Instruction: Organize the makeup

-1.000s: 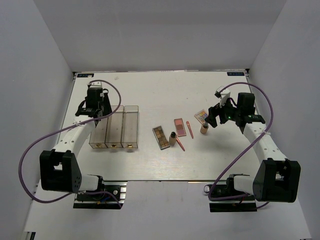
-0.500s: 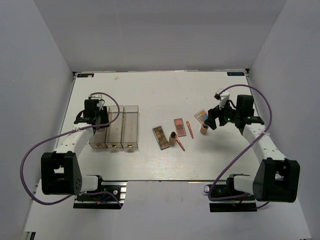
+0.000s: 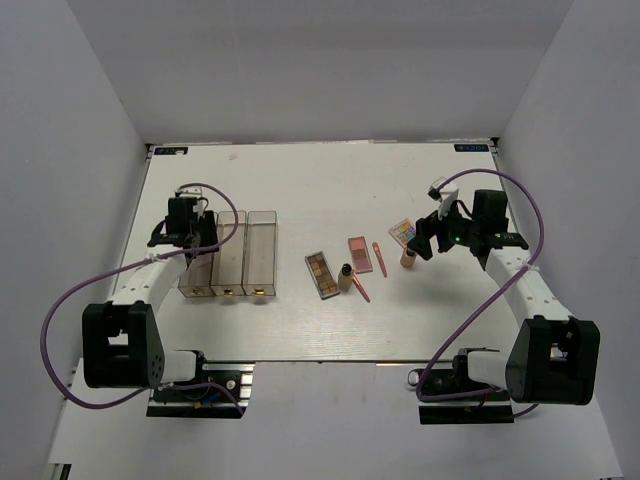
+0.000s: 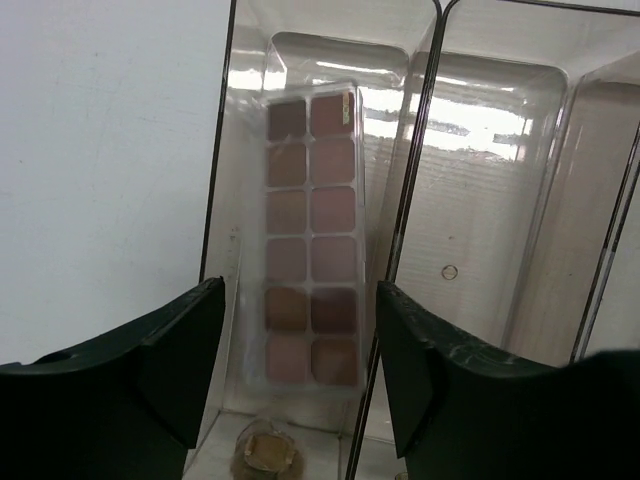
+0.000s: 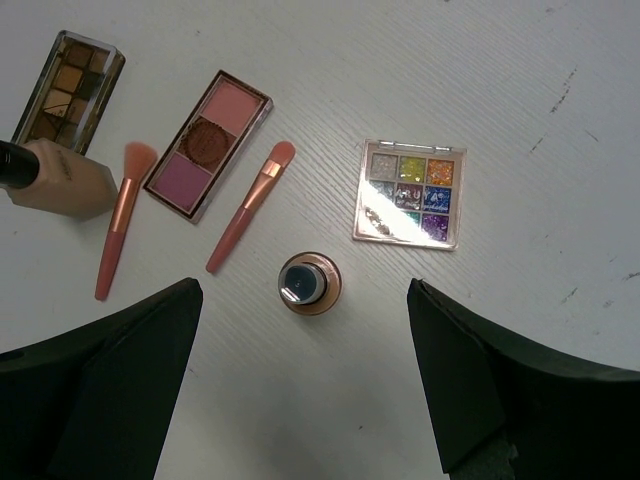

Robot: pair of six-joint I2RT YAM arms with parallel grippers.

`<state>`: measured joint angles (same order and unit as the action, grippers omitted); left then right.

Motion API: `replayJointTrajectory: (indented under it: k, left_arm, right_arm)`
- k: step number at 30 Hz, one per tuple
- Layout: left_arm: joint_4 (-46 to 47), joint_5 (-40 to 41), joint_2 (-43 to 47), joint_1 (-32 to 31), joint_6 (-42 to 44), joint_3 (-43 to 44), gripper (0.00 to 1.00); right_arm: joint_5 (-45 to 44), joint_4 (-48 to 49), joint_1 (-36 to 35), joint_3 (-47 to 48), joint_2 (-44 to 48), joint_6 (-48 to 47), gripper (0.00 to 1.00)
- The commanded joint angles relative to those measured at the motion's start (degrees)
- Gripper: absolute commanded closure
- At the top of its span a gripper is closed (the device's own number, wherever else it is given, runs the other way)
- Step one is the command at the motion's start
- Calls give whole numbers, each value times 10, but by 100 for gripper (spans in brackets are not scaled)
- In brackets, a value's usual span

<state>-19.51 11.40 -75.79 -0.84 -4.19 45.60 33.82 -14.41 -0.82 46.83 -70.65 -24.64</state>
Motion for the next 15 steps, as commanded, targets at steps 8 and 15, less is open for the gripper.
replayJointTrajectory:
  k: [8, 15]
  left_arm:
    - [-9, 8, 22, 4, -8, 48, 22]
    - [2, -159, 52, -14, -34, 112, 30]
  right_arm:
    - [32, -8, 1, 16, 2, -19, 11]
    - [37, -15, 0, 25, 1, -25, 11]
